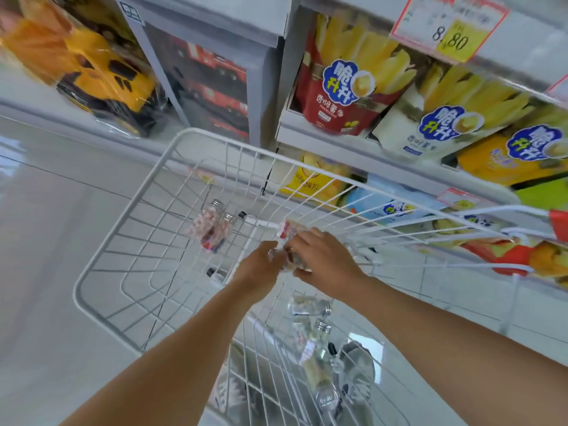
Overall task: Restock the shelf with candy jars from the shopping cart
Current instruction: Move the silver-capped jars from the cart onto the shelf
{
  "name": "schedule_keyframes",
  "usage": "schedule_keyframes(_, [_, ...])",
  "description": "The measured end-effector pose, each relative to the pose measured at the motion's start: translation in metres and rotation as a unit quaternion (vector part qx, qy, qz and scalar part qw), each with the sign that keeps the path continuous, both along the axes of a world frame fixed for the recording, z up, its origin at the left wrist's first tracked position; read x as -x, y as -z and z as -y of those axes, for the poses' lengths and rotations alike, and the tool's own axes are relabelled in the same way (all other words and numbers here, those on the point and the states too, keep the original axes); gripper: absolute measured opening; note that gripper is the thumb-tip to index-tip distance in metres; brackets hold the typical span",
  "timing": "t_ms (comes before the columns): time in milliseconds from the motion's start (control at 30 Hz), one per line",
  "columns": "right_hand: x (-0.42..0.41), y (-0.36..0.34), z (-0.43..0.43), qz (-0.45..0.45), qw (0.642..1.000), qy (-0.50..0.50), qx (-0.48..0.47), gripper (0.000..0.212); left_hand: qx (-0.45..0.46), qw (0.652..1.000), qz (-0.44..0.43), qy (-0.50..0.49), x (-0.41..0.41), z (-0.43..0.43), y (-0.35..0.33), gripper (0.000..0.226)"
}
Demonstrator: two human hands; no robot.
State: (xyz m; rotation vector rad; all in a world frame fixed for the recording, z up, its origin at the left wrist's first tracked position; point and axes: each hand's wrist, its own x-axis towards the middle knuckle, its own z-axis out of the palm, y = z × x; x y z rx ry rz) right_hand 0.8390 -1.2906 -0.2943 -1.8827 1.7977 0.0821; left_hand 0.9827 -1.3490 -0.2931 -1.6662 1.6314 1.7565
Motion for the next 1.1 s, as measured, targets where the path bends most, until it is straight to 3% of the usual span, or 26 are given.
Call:
schedule_keyframes(133, [0.009,-0.022,0.007,-0.003,1.000,0.028,-0.013,0.054,-0.029,0.996,-0.034,-0.078,-0.003,0.003,-0.010,0.014])
schedule_keyframes(233, [0.018,-0.031,0.004,-0.147,0.987,0.006,-0.066,0.053,-0.021,0.995,0.001,-0.093,-0.007,0.004,-0.016,0.009])
schedule_keyframes(367, [0.014,-0.022,-0.003,-0.322,0.936,0.005,-0.140,0.055,-0.029,0.992,0.010,-0.120,-0.012,0.002,-0.016,0.014])
schedule_keyframes(433, [0.012,-0.015,0.000,-0.322,0.943,0.001,-0.089,0.045,-0.037,0.992,0.006,-0.121,-0.014,0.000,-0.014,0.016])
schedule_keyframes(533, [0.010,-0.018,0.002,-0.346,0.926,-0.041,-0.145,0.027,-0.040,0.992,0.005,-0.123,-0.016,-0.002,-0.010,0.016])
schedule_keyframes(667, [0.020,-0.013,-0.008,-0.380,0.911,-0.078,-0.142,0.032,-0.047,0.989,0.001,-0.137,-0.015,-0.003,-0.010,0.017])
schedule_keyframes(933, [0.022,-0.036,-0.008,-0.322,0.935,-0.060,-0.134,0.036,-0.071,0.986,-0.004,-0.149,-0.016,0.000,-0.027,0.021])
schedule_keyframes(1033, [0.025,-0.050,-0.006,-0.212,0.966,0.037,-0.144,0.027,-0.083,0.983,-0.018,-0.164,-0.020,0.005,-0.042,0.030])
schedule_keyframes(1100, [0.028,-0.063,-0.005,-0.078,0.981,0.111,-0.137,0.026,-0.083,0.980,-0.034,-0.176,-0.022,0.010,-0.057,0.030])
